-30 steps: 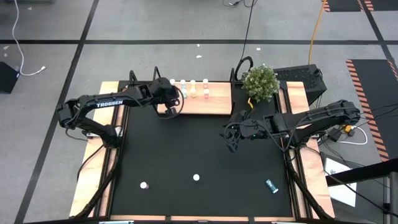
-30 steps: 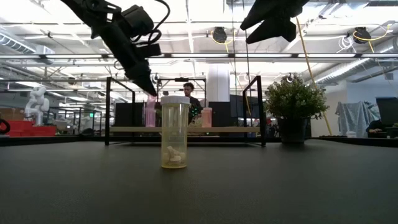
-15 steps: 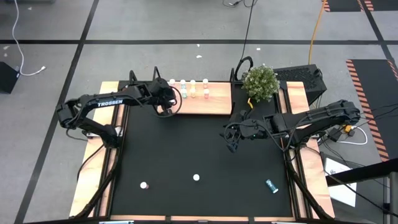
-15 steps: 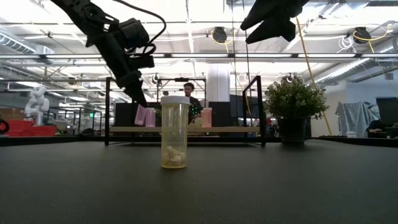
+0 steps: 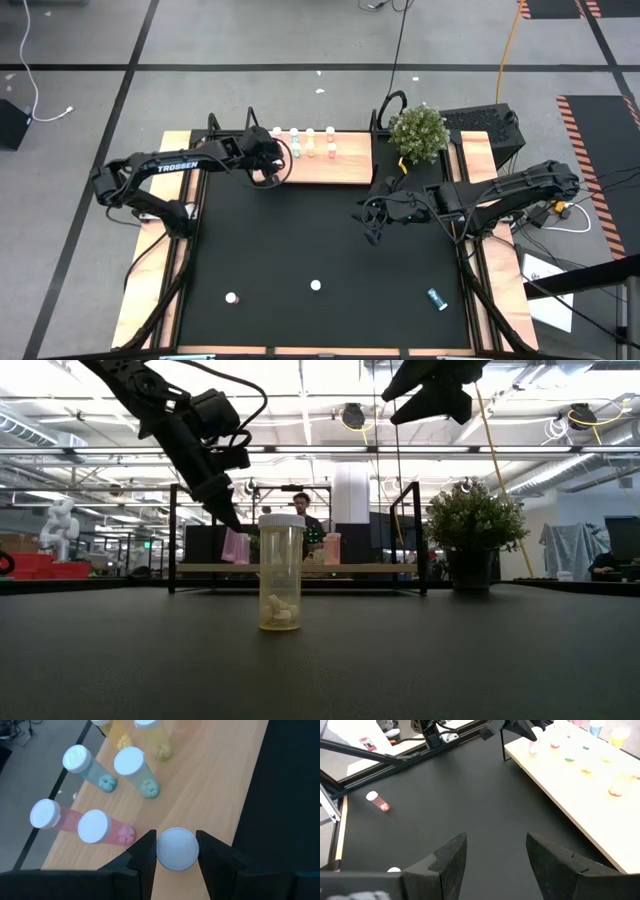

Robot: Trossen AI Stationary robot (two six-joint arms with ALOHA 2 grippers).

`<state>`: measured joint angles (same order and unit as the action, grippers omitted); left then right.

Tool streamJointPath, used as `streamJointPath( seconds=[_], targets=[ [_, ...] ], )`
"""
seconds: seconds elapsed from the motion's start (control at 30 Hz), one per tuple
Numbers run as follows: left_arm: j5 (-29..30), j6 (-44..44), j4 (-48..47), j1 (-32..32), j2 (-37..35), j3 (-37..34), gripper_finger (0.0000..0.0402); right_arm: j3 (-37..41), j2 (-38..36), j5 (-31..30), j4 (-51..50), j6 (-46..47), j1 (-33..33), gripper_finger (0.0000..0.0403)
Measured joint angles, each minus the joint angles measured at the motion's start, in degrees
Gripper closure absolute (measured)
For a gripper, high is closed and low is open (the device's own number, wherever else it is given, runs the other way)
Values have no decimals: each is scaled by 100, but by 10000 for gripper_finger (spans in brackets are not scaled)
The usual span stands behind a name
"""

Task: Pick and place medicine bottles onto shelf by color
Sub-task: Put the pink medicine bottle on the shelf aligned with the other pink medicine bottle

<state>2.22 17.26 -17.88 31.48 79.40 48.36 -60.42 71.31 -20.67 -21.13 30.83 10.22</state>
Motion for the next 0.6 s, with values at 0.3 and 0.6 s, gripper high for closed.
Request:
streamJointPath(
  seconds=[0.3,0.6],
  targets=[
    [38,-146,61,0,172,0,268,0,2,0,-6,0,1,204],
    [133,-312,146,0,199,-2,244,0,2,1,-6,0,0,204]
  ],
)
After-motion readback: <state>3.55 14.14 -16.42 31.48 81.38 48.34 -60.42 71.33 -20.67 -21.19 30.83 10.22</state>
